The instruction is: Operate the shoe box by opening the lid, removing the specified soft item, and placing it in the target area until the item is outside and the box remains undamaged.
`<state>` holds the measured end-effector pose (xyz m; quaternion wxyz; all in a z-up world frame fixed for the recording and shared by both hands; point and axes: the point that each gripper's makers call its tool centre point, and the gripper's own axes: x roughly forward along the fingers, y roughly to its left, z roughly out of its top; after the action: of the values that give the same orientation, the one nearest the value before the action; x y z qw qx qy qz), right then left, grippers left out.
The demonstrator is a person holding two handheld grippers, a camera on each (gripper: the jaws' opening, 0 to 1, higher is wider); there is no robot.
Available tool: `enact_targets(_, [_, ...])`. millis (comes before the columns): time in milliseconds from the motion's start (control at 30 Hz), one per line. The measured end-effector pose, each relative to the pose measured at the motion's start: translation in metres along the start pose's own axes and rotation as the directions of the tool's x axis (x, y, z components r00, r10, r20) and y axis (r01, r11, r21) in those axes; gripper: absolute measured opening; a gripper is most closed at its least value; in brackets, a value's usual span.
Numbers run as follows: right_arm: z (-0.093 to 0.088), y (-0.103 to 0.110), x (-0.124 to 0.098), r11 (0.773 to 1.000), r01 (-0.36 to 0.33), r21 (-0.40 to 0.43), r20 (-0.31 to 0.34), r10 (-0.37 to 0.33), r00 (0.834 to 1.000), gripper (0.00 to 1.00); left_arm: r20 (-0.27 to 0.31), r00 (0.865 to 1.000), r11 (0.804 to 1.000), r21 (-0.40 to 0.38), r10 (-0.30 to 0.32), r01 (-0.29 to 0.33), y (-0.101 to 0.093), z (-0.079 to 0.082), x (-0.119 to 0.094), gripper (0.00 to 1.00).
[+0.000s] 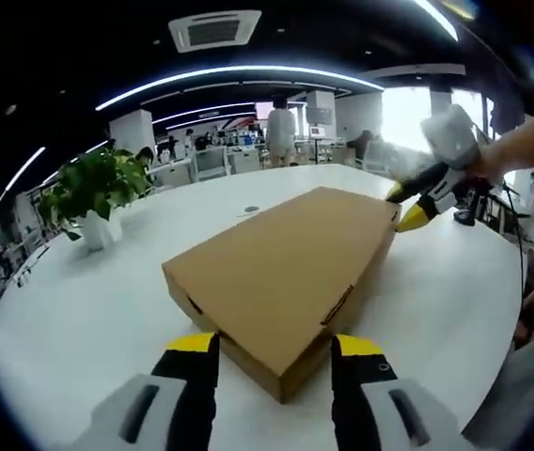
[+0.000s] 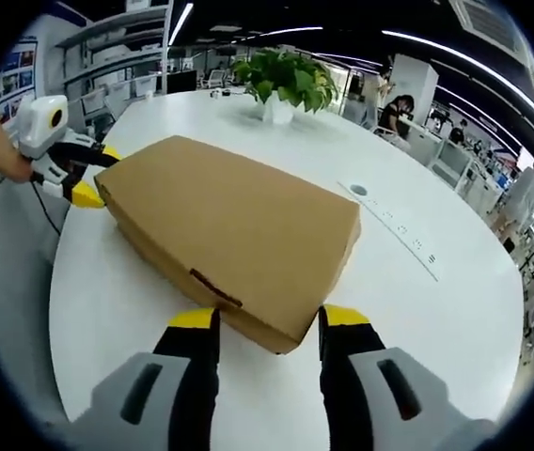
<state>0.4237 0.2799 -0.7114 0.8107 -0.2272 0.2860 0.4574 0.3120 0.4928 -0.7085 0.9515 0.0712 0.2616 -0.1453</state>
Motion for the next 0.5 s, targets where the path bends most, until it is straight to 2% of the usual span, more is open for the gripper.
enact_targets(500, [0.004,0.016,0.001,0.999,0.033,0.041,0.003,-0.033,0.999,0.37,-0.019,1.000,1.000,0.001,-0.008,0.008,0.012,-0.005,-0.005,0.48])
